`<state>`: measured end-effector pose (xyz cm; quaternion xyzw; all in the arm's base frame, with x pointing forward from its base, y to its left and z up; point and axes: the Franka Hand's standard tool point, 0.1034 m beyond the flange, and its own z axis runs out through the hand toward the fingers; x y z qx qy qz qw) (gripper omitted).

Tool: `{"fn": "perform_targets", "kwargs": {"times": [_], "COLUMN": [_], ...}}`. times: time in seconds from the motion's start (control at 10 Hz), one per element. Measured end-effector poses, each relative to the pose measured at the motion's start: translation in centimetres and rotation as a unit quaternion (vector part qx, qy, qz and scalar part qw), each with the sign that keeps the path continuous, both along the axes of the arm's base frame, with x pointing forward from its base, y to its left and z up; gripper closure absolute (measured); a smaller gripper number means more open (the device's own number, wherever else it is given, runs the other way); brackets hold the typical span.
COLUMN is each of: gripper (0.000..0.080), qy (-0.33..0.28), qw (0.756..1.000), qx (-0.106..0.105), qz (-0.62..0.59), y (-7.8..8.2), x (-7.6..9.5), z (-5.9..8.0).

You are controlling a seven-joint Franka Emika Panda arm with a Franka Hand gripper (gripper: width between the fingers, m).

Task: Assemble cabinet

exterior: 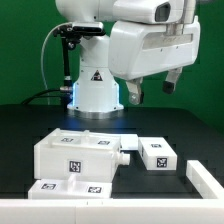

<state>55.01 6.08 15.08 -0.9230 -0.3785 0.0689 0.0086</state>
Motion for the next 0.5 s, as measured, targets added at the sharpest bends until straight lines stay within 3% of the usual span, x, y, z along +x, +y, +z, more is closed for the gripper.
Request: {"fn": "perform_targets", "kwargs": {"times": [0.5], "gripper": [0.0002], "qy": [-0.001], "qw": [1.0], "qx": [0.0], "qz": [-0.001], "y": [-0.13], "x": [-0.02], "z": [-0.01]}}
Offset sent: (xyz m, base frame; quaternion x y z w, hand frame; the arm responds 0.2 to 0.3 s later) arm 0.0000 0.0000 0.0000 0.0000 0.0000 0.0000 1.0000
